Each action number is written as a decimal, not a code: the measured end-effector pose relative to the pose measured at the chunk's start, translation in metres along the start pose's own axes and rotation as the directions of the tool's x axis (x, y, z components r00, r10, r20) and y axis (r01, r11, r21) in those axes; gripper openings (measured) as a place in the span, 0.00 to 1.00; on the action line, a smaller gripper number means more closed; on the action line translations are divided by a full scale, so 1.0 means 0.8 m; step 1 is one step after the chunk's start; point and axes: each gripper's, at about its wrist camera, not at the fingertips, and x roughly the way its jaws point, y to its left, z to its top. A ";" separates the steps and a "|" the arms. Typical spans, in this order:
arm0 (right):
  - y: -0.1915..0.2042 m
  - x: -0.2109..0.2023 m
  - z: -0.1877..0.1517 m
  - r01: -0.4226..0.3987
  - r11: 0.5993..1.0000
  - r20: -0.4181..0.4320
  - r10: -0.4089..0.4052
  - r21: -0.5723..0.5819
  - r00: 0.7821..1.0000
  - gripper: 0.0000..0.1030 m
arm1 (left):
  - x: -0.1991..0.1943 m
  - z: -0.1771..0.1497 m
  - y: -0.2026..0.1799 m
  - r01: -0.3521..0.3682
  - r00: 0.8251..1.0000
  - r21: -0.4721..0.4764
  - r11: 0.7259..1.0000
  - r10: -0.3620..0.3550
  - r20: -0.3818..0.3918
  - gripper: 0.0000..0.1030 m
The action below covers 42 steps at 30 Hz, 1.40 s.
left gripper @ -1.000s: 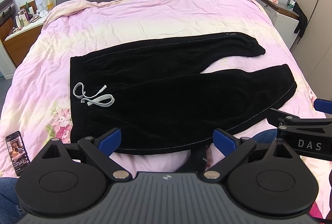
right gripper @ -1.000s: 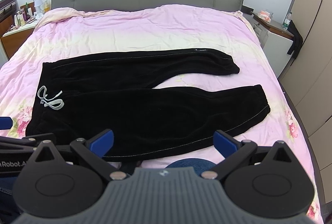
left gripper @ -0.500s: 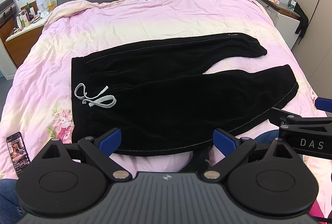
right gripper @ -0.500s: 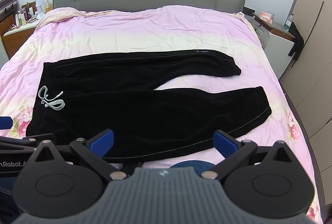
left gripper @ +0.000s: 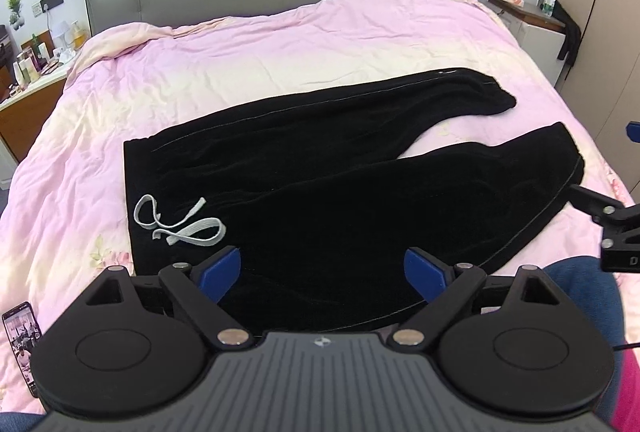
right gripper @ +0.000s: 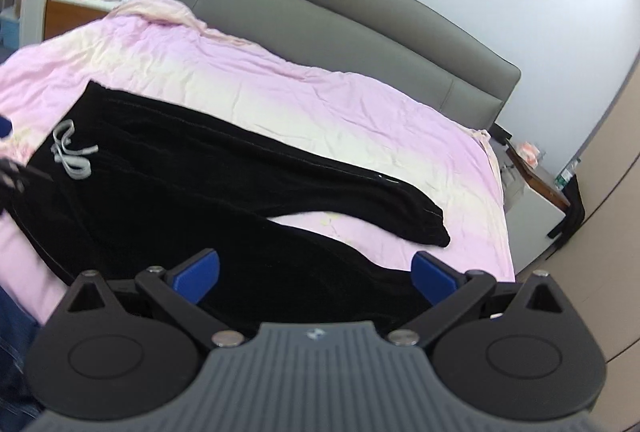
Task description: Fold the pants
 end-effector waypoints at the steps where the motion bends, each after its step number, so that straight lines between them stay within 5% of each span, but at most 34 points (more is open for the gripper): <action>1: -0.003 0.009 -0.003 -0.006 1.000 -0.011 0.006 -0.011 1.000 0.95 | 0.005 -0.001 0.005 -0.002 1.000 -0.006 1.000 0.002 0.000 1.00; 6: -0.019 0.051 -0.017 -0.101 0.991 0.030 0.104 -0.091 0.994 0.95 | 0.034 -0.006 0.039 -0.014 1.000 -0.030 0.999 0.014 -0.002 0.89; 13: -0.051 0.117 -0.028 -0.150 0.981 0.121 0.165 -0.126 0.979 0.95 | 0.071 -0.020 0.095 0.054 0.991 -0.022 0.998 -0.051 0.127 0.89; 16: -0.062 0.143 -0.034 -0.204 0.966 0.113 0.223 -0.158 0.968 0.95 | 0.097 -0.023 0.114 0.074 0.994 -0.030 0.997 -0.071 0.078 0.89; 20: -0.058 0.176 -0.053 -0.110 0.945 0.118 0.153 -0.307 0.981 0.95 | 0.125 -0.026 0.126 0.125 0.991 -0.048 0.991 -0.127 -0.042 0.89; 27: -0.076 0.251 -0.100 -0.137 0.839 -0.006 0.157 -0.526 0.988 0.78 | 0.149 -0.034 0.105 0.115 0.990 0.216 0.970 -0.093 -0.108 0.80; 30: -0.088 0.271 -0.132 -0.204 0.763 -0.066 0.208 -0.614 0.976 0.74 | 0.158 -0.048 0.084 0.115 0.990 0.416 0.902 -0.073 -0.117 0.80; 35: -0.095 0.296 -0.193 -0.288 0.617 -0.186 0.226 -0.732 0.956 0.63 | 0.168 -0.081 0.057 0.098 0.994 0.700 0.708 -0.030 -0.108 0.81; 39: -0.091 0.312 -0.234 -0.349 0.527 -0.263 0.234 -0.774 0.936 0.63 | 0.183 -0.107 0.044 0.142 0.986 0.740 0.657 -0.031 -0.162 0.82; 42: -0.087 0.321 -0.263 -0.333 0.464 -0.256 0.222 -0.821 0.941 0.63 | 0.193 -0.131 0.033 0.141 0.986 0.797 0.587 -0.007 -0.168 0.83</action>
